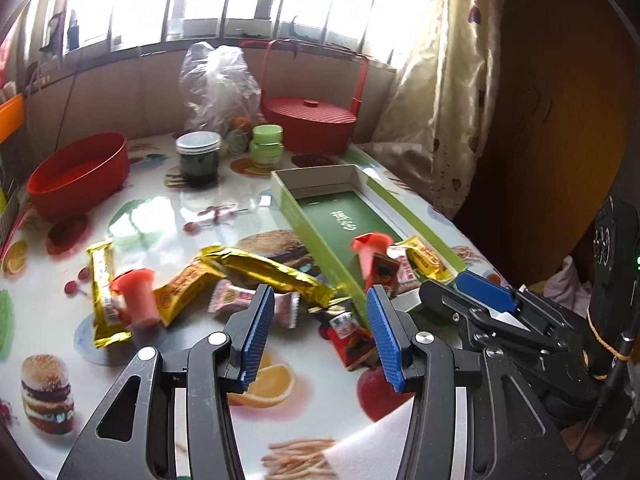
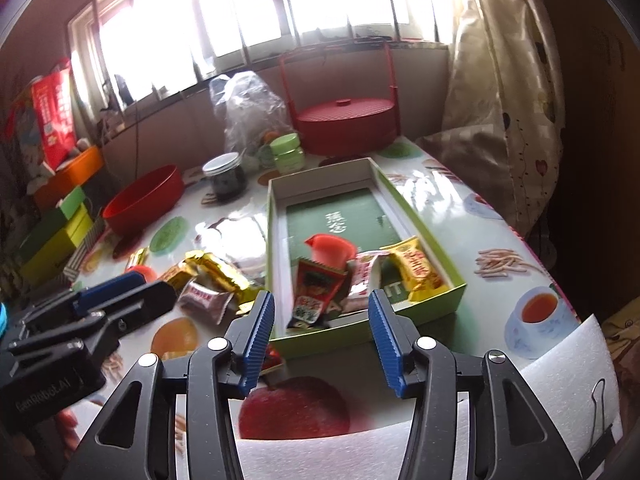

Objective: Organize snacks
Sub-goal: 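Move both open tools from the box back over the loose snacks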

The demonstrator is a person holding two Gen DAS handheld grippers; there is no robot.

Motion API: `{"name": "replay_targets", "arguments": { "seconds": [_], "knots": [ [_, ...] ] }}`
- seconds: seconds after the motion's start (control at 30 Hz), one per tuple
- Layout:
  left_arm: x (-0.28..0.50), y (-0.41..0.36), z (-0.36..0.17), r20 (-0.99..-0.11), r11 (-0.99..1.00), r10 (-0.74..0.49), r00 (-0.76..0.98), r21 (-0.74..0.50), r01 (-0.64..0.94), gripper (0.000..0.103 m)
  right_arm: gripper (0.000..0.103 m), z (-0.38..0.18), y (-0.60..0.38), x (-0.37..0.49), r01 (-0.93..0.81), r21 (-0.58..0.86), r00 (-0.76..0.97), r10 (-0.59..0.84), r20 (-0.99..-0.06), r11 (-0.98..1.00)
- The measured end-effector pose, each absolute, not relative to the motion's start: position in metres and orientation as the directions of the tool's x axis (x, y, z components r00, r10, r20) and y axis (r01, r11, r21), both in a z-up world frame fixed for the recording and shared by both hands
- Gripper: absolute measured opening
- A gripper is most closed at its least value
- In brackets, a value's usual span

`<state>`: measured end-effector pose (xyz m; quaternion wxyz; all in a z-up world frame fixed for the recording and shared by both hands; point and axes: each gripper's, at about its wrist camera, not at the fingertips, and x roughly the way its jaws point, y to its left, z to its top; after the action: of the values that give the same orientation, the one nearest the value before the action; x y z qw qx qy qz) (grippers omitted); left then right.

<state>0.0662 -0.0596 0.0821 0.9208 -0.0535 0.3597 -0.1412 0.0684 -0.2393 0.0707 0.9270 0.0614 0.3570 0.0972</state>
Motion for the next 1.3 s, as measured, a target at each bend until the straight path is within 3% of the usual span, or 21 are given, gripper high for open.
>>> {"name": "replay_targets", "arguments": {
  "seconds": [0.53,0.93,1.3],
  "knots": [
    [0.057,0.021,0.061,-0.665,0.965,-0.221,0.714,-0.253,0.064,0.049,0.049,0.060,-0.186,0.073,-0.248,0.126,0.669,0.264,-0.695,0.961],
    [0.063,0.089,0.060,-0.680,0.961,-0.144,0.719,-0.270,-0.063,0.049,0.049,0.122,-0.142,0.107,-0.442,0.032,0.670,0.353,-0.653,0.897],
    [0.094,0.110,0.042,-0.721,0.952,-0.140,0.679,-0.287,-0.109,0.049,0.049,0.065,-0.122,0.152,-0.469,0.034,0.563,0.329,-0.758,0.882]
  ]
}}
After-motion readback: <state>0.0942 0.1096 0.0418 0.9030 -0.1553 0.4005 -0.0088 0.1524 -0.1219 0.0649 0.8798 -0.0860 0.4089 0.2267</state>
